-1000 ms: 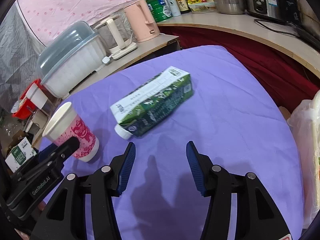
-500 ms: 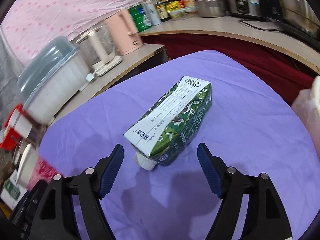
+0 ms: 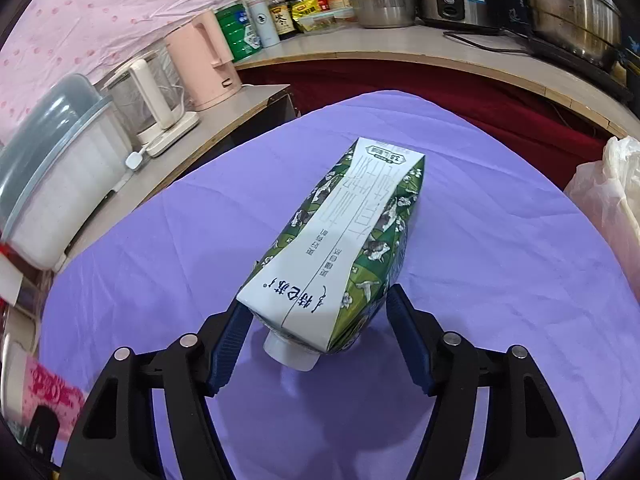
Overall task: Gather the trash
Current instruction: 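Grasp the pink paper cup with the left tool while the right tool grasps the green milk carton, then carry the pink cup and green milk carton over the bin with both tools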
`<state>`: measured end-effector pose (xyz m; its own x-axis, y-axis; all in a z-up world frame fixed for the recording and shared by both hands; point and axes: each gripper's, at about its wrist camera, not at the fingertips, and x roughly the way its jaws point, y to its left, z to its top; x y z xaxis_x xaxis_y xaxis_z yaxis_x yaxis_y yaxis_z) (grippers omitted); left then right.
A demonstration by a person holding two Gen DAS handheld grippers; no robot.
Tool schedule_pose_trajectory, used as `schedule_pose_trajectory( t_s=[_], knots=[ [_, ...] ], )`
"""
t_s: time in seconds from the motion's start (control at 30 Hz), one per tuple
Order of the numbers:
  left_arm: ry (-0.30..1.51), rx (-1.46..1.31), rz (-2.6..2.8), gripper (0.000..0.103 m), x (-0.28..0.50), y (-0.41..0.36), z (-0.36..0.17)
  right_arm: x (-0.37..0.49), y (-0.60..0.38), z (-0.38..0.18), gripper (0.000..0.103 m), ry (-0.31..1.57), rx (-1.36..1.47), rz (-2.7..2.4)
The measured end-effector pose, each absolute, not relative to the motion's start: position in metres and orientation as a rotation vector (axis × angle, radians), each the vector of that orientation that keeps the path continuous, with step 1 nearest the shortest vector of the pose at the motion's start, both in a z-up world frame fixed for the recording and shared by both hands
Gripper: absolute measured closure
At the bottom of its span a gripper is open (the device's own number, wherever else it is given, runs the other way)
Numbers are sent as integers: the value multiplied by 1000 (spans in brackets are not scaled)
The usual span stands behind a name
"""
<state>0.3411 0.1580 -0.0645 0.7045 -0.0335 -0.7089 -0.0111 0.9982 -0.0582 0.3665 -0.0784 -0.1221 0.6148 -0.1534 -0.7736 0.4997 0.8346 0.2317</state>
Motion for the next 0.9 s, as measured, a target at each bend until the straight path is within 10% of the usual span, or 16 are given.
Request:
schedule_pose_trajectory(
  t_s=[0.9],
  knots=[
    [822,91,-268,47,186,-12,-52,118,-191,-86,50,837,550,-254]
  ],
)
